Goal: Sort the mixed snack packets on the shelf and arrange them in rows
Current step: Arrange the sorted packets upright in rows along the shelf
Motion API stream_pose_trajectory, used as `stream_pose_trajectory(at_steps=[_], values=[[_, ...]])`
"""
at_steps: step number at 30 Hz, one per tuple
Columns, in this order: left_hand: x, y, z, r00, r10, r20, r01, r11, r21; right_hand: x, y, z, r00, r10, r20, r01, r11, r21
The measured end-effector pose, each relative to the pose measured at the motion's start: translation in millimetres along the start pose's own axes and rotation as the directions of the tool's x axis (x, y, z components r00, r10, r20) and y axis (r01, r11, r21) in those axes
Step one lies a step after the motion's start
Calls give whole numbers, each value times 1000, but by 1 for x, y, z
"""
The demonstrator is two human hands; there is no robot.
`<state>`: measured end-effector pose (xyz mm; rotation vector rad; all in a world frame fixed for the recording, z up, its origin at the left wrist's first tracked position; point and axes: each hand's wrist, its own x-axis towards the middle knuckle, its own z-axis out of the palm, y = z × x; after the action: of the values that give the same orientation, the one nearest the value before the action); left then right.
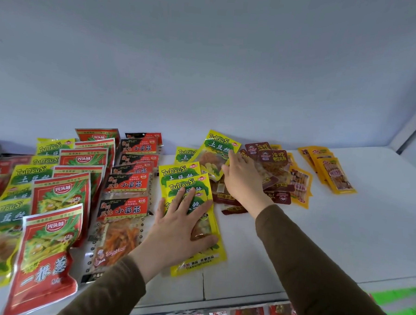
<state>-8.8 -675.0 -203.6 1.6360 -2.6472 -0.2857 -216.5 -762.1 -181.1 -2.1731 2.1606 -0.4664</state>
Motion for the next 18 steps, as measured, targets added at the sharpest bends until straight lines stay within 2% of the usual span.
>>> stream_pose_trajectory(at_steps=[2, 5, 9, 15, 18], values=[[-1, 1, -2, 1000, 2, 3, -2, 1000, 4, 9, -16, 2, 998, 25, 49, -27, 999, 45], [-3, 1, -4, 1000, 14, 12, -14, 1000, 16, 17, -36, 10, 996, 11, 87, -11, 1000, -2], [-8, -4, -7, 999, 42, 27, -42, 999, -7, 22, -55, 15, 996, -29, 89, 6, 970, 242], [-16, -10, -12, 993, 105, 59, -105, 994, 7, 23, -77, 14, 976, -151, 154, 71, 900, 429], [-19, -14, -11, 991, 128, 36, -128, 992, -2, 26, -79, 13, 990, -49, 134, -33, 835, 549]])
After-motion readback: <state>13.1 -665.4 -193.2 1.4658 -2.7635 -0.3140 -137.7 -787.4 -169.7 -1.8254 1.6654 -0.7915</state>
